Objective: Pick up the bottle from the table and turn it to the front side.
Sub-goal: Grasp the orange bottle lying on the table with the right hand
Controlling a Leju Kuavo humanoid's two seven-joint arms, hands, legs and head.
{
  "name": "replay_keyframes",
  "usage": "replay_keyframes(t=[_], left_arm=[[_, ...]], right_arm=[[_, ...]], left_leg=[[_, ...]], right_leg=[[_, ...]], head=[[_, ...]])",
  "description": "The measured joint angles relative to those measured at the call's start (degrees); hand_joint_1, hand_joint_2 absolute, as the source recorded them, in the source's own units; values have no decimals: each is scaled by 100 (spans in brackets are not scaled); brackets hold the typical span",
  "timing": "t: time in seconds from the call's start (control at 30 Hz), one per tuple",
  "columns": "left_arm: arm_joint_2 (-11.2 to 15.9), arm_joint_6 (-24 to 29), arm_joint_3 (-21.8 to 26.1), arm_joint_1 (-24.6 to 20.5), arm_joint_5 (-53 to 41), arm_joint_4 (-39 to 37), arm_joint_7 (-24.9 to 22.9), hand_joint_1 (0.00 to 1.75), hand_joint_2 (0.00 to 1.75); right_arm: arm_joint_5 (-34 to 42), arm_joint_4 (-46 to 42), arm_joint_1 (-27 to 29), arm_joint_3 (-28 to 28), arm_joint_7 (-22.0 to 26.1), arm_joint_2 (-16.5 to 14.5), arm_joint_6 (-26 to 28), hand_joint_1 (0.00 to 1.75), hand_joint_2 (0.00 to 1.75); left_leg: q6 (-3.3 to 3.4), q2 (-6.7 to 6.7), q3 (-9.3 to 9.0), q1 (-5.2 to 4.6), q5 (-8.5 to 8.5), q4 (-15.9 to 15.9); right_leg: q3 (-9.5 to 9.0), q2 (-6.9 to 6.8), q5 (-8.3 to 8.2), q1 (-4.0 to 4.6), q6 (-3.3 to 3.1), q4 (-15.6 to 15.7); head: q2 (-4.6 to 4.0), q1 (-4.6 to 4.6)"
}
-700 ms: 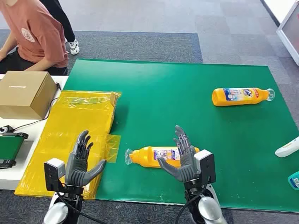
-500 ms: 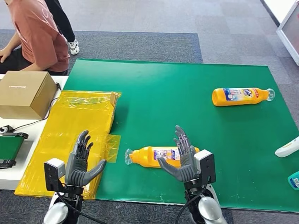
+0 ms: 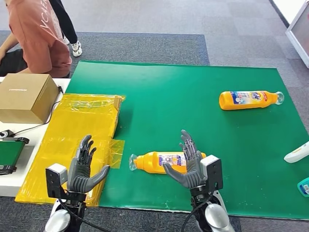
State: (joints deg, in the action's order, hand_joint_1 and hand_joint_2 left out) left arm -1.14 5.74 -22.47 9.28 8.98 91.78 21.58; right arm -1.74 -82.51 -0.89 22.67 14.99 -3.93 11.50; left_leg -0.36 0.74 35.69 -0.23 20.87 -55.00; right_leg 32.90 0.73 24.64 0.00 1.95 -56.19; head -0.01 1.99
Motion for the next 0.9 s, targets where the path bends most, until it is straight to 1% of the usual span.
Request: replay_keyframes(t=[0.3,0.43,0.6,0.9], left_arm=[[13,-72,0,-8,-66,0,-25,0,175],[19,-78,26,2,-118,32,-25,0,175],[-5,-30,216,70,-121,212,-27,0,175],[-13,40,333,221,-262,463,-26,0,175]], right_arm=[[-25,-13,50,-3,5,0,51,0,175],[-48,-142,235,-43,21,1,147,0,175],[-67,-361,516,-162,44,24,229,0,175],[-139,-612,673,-201,60,83,224,0,175]], left_leg=[[0,0,0,0,0,0],[0,0,0,0,0,0],[-1,0,0,0,2,0],[-1,0,-1,0,1,0]], right_leg=[[1,0,0,0,0,0],[1,0,0,0,0,0],[1,0,2,0,-1,0],[0,0,2,0,-1,0]], head=[[0,0],[1,-1],[0,1],[-1,0]])
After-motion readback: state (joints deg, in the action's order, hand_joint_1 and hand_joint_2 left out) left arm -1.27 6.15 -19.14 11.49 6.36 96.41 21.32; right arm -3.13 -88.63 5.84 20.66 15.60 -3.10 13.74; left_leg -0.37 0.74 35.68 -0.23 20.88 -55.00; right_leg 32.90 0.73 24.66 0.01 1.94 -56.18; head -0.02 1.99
